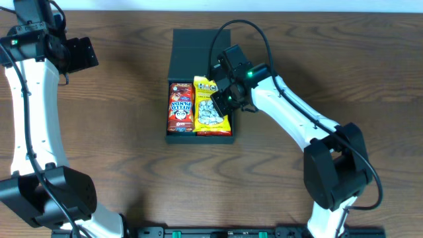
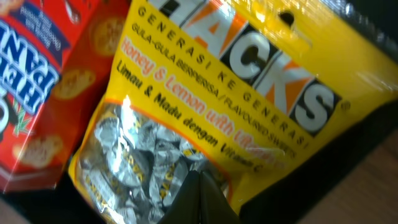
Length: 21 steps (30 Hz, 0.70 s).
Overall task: Pack container
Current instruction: 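Press the yellow Hacks bag down into the box with the right gripper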
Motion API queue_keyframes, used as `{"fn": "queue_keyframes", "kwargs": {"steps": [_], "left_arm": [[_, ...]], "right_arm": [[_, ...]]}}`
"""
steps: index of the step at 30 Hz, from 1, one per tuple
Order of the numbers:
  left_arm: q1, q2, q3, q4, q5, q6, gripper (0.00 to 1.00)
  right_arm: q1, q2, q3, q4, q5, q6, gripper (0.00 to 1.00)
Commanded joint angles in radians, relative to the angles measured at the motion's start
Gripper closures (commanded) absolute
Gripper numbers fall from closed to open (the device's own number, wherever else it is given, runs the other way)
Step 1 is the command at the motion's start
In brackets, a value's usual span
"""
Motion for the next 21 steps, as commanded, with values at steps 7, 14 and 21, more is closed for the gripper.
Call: {"fn": "queue_keyframes", "kwargs": {"steps": [7,14,21], "left_arm": [[0.003,0.009,0.003,-0.002,0.000,0.003,0.05],[0.003,0.009,0.003,-0.007,0.000,0.003,0.05],[0.003,0.009,0.003,-0.010,0.014,0.003,0.05]], "right_arm": [[0.014,0.014,0.015,-0.067,0.036,-0.073,0.99],[0.014,-0.001,0.153,-0.139,0.009,-0.072,0.99],[0.014,-0.010,0.244,-0.059,0.010,-0.073,0.98]]}}
